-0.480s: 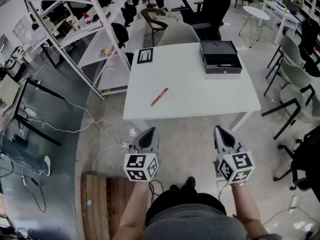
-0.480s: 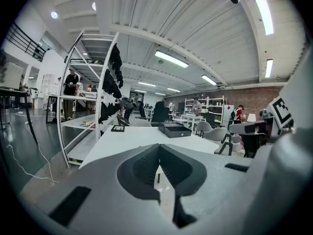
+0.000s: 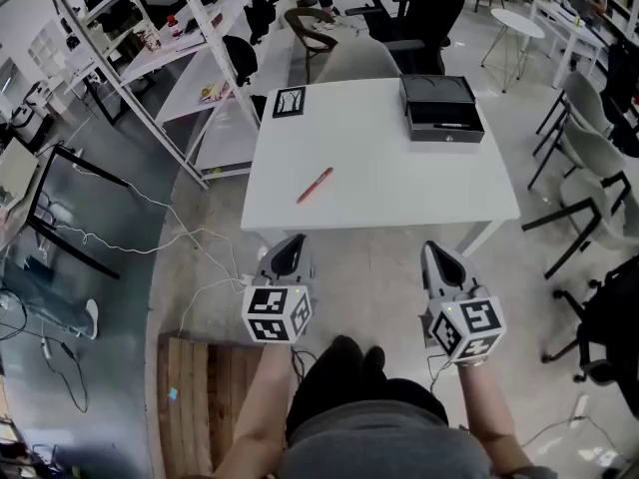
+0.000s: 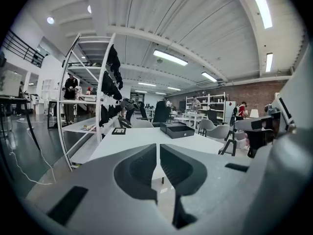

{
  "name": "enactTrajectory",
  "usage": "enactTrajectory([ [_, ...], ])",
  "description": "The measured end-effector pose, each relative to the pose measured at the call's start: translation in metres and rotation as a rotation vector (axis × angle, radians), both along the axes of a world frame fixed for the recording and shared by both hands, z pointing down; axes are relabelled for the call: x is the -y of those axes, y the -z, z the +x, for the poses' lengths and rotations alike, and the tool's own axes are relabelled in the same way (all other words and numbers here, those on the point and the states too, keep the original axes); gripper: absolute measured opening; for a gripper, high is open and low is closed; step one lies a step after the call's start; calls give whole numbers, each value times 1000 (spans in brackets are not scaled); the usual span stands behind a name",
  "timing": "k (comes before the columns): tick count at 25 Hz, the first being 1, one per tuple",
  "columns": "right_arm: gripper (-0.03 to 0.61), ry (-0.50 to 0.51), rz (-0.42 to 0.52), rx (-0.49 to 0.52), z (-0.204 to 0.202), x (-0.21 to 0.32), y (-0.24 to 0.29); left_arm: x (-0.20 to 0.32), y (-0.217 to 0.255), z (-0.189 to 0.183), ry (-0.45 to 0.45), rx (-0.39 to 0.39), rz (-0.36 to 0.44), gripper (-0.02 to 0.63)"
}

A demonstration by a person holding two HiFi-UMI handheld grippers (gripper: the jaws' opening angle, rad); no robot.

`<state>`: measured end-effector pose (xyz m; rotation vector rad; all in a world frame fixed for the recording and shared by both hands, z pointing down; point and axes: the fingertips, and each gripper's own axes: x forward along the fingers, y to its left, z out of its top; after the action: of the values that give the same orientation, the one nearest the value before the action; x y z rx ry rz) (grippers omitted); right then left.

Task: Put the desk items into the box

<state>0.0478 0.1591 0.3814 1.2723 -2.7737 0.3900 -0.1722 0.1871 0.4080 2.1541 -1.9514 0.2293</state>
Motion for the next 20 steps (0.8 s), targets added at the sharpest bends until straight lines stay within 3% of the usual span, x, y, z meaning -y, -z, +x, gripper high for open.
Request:
enactTrajectory([
  [7, 3, -17, -15, 5, -5, 13, 0, 23, -5, -15, -4, 41, -14, 72],
  [20, 5, -28, 19, 19, -46, 87, 6, 105, -50, -56, -50, -3, -118, 114],
])
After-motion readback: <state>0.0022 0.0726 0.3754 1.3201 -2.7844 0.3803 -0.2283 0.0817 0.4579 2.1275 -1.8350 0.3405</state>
